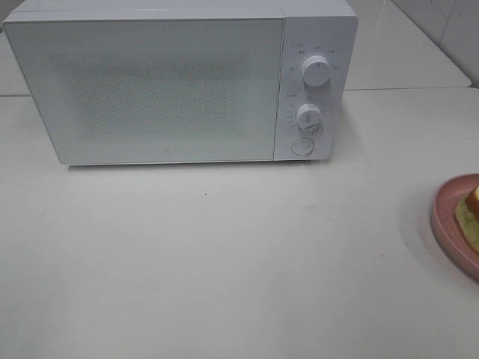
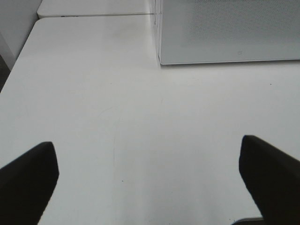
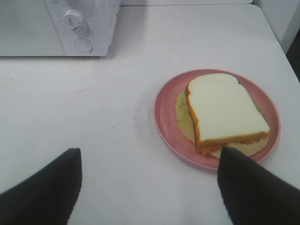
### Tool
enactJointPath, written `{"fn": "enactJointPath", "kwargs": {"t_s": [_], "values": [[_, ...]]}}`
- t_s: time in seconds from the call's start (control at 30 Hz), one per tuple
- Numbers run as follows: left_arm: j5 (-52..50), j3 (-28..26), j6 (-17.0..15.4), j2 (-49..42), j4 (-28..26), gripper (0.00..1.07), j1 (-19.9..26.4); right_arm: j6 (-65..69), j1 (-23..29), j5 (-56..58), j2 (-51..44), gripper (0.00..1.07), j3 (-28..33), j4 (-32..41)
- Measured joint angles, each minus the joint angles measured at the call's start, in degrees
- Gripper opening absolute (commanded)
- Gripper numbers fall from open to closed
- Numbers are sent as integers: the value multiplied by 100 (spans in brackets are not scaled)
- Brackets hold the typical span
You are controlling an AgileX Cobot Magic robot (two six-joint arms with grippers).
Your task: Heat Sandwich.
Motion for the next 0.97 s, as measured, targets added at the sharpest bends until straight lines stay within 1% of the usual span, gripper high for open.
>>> {"fn": "enactJointPath", "kwargs": {"t_s": [0.97], "values": [[0, 0, 0, -17, 0, 103, 0, 0, 0, 0, 0, 76, 0, 0]]}}
